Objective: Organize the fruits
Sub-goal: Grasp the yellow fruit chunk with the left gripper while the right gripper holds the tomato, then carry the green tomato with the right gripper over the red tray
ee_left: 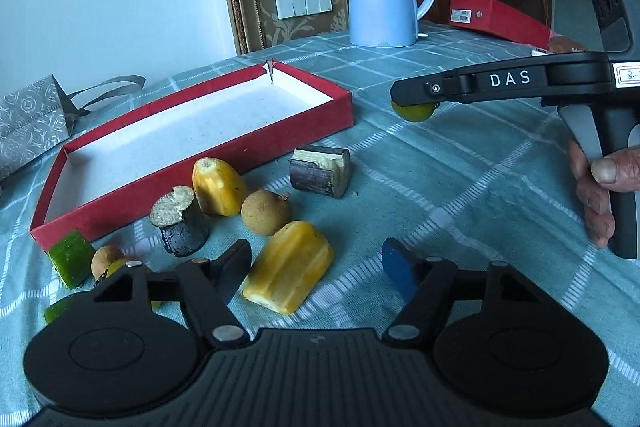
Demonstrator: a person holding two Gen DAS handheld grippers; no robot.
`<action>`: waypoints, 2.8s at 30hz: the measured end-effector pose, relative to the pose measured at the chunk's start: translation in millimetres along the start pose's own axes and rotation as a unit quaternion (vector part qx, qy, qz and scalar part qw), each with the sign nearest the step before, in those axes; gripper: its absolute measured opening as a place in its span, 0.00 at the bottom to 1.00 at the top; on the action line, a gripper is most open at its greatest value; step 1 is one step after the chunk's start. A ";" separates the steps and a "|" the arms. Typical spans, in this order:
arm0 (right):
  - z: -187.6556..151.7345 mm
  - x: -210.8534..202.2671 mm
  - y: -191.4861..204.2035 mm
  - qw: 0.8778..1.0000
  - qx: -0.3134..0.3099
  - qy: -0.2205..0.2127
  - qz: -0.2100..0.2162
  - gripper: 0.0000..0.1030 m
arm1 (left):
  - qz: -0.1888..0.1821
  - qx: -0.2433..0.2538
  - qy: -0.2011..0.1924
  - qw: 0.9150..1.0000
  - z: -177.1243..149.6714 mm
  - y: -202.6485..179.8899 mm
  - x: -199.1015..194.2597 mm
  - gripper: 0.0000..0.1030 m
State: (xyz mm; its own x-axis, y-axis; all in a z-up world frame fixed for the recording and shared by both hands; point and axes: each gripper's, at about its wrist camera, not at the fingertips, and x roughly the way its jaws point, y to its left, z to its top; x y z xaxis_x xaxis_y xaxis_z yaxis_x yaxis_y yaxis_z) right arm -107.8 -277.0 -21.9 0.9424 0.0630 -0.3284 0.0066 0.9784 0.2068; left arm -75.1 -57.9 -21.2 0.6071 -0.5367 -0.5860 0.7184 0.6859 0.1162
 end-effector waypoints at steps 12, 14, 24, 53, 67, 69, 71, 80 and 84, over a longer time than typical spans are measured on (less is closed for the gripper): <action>-0.1 0.0 -1.8 1.000 0.006 -0.002 0.001 0.31 | 0.015 -0.005 -0.002 1.000 1.1 8.2 -5.4 0.38; -0.1 -0.5 -2.0 1.000 0.007 -0.002 0.000 0.31 | 0.019 -0.003 -0.011 1.000 1.1 6.7 -8.7 0.34; -0.4 0.1 -4.1 1.000 0.015 -0.004 -0.004 0.31 | 0.023 -0.013 -0.029 0.999 0.5 8.2 -17.5 0.28; -3.7 8.8 -5.5 0.999 0.025 0.030 -0.001 0.31 | 0.052 -0.020 -0.032 0.998 -22.3 9.7 -39.6 0.23; -3.7 12.3 -7.5 0.999 0.032 0.038 -0.012 0.32 | 0.036 -0.052 -0.025 0.998 -21.5 23.2 -34.7 0.16; -3.6 11.9 -8.1 0.999 0.034 0.037 -0.013 0.32 | 0.027 -0.051 -0.025 0.998 -21.7 24.1 -36.9 0.16; -3.6 11.5 -8.9 0.999 0.037 0.036 -0.013 0.32 | 0.029 -0.043 -0.025 0.998 -20.3 21.0 -38.5 0.23; -2.1 16.2 -3.2 0.998 0.008 0.060 -0.030 0.56 | 0.053 -0.019 -0.043 0.997 -10.6 14.2 -37.8 0.81; -2.3 24.4 2.6 0.995 -0.016 0.087 -0.047 0.50 | 0.051 -0.024 -0.025 0.998 -9.9 13.1 -25.3 0.81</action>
State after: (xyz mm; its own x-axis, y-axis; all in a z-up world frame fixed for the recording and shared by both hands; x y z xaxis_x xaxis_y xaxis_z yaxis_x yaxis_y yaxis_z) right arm -85.6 -272.4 -31.5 0.8655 0.0017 -0.5008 0.0788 0.9871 0.1396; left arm -84.5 -30.5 -12.9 0.6936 -0.4851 -0.5325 0.6354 0.7603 0.1351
